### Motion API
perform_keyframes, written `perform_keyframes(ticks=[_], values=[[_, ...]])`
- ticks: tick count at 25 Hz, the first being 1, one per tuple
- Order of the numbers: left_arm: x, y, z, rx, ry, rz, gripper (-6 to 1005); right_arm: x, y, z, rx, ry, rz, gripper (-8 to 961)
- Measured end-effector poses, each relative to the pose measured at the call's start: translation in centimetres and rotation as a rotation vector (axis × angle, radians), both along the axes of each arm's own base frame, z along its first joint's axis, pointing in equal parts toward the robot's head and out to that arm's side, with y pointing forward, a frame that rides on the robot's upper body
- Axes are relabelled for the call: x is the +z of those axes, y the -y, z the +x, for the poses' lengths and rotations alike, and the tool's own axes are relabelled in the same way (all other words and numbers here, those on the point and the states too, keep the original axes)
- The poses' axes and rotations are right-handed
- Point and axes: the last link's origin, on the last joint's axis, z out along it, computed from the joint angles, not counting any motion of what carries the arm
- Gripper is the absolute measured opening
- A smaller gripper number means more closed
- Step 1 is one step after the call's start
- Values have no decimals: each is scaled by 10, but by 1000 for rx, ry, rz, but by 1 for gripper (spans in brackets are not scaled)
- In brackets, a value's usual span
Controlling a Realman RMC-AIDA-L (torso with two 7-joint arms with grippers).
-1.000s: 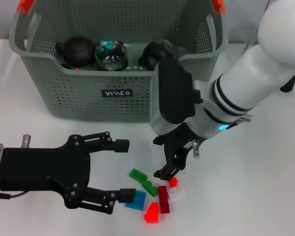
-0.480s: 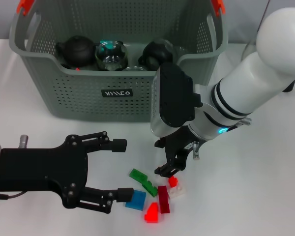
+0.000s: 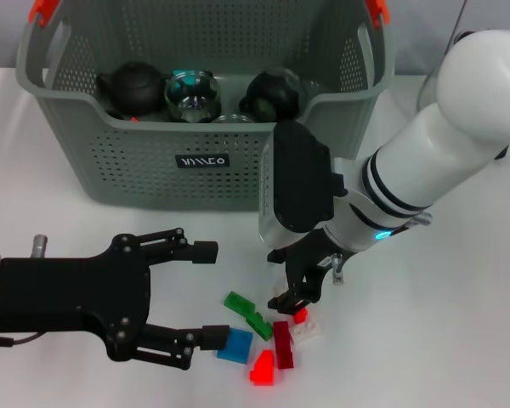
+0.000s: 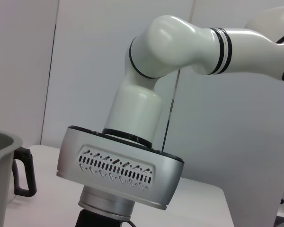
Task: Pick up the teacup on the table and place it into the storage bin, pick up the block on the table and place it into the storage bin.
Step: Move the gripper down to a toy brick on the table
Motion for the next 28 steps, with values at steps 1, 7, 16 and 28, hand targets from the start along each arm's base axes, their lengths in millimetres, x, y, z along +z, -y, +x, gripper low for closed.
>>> perform_keyframes(ticks=[1,7,16,28], values=[[0,0,0,0,0,0,950,0,0,0,0,1,-1,715],[-1,1,0,3,3,-2,950,0,0,2,-2,2,0,714],[-1,1,-1,7,5,-4,950,2,-1,4,-1,7,6,714],[-3,1,-1,12,14,-13,949,2,1,3,0,22,-13,676]])
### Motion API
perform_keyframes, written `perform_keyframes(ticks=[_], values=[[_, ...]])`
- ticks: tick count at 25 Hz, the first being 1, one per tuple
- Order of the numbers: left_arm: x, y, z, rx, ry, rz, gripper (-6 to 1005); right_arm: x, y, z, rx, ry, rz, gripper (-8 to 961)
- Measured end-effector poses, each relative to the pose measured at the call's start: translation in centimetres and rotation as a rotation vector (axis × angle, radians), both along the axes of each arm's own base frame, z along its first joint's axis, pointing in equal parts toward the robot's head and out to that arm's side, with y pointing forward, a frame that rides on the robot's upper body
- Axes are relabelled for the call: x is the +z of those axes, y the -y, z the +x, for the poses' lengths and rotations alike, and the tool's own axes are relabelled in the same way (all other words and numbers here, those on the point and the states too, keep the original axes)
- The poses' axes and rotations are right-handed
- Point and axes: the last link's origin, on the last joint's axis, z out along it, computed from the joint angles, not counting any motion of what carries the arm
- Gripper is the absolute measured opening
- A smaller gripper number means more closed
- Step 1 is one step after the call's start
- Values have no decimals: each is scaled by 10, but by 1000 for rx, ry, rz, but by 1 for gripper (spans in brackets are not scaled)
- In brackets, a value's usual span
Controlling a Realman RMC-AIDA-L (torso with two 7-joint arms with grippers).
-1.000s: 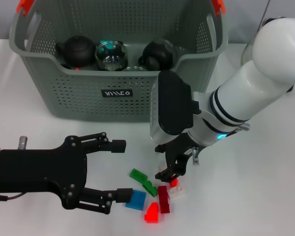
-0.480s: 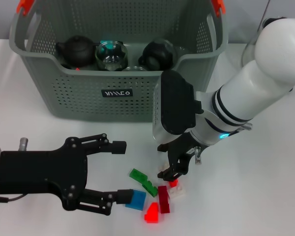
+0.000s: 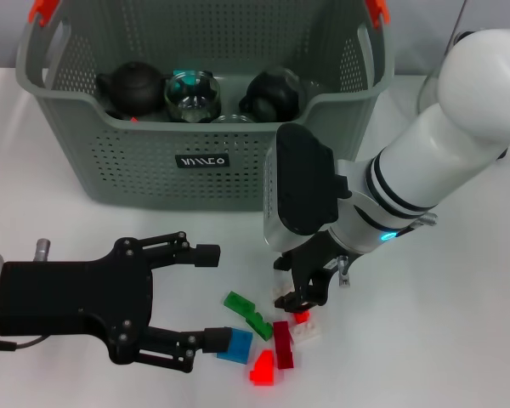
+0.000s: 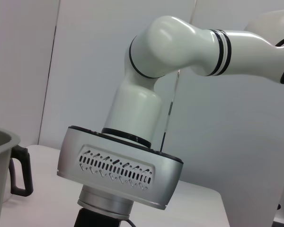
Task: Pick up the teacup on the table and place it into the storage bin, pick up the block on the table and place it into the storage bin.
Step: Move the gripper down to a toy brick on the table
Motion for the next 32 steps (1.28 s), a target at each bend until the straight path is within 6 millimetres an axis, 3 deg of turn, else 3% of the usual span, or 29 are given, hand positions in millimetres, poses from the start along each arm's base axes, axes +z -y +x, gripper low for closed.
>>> perform_keyframes(ticks=[10,32], values=[[1,-1,1,-4,0,0,950,-1,3,0,10,16,-17,466],[0,0,0,-2,2,4,949,-3,3,-8,81,82,-52,474]])
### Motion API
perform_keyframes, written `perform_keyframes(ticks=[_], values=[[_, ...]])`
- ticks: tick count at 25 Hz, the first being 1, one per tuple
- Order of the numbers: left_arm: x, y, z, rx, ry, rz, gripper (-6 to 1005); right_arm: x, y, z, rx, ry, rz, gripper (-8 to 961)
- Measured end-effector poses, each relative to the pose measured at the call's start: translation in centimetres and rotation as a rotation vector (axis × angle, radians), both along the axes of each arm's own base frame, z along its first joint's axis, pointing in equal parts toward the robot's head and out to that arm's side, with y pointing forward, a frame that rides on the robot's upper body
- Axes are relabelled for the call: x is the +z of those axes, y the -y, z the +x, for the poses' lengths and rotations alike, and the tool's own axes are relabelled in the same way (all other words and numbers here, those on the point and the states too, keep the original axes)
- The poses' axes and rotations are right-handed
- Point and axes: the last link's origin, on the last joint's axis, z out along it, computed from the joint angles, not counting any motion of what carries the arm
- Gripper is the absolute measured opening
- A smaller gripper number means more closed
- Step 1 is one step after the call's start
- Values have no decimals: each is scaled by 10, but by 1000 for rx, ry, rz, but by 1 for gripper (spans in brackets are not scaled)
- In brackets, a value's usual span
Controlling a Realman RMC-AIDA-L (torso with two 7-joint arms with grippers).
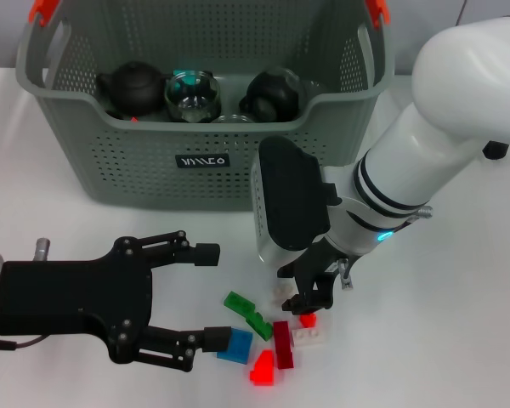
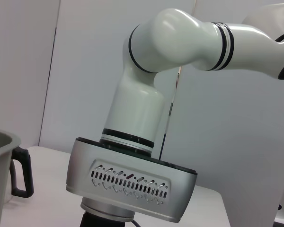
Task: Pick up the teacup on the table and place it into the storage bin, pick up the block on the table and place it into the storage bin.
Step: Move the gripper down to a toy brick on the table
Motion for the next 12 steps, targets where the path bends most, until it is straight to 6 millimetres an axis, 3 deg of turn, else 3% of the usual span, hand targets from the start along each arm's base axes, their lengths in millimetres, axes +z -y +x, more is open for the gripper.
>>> perform_keyframes(ticks=[12], values=[[-2,0,-1,5,8,-5,950,-2,1,-2,17,4,-6,474]])
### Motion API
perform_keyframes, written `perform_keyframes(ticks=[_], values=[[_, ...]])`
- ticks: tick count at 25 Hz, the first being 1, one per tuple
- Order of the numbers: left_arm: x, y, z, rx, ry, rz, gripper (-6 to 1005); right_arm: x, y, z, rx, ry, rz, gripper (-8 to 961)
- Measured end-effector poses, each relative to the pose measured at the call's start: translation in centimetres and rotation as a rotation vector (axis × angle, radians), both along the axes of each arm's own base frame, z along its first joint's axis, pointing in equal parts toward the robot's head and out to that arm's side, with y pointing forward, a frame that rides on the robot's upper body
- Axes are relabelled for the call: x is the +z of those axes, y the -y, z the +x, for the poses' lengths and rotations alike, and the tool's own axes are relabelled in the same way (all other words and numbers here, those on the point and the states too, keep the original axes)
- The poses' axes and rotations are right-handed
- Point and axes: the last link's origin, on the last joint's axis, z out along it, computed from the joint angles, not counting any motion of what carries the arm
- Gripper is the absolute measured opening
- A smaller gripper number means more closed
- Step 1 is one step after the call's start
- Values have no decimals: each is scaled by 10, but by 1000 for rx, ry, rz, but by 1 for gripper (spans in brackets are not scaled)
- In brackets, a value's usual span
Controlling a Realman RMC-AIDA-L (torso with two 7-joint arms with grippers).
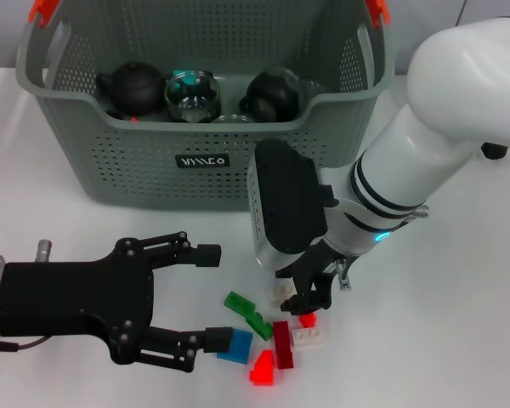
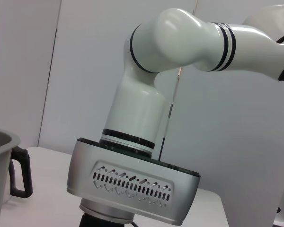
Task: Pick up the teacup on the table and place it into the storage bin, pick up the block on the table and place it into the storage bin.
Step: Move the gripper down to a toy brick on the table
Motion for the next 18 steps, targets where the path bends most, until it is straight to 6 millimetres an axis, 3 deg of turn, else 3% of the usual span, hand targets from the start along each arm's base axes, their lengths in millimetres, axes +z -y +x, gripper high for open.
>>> perform_keyframes(ticks=[18], values=[[0,-1,0,-5,-2,2,949,-3,-1,4,-2,9,3,392]])
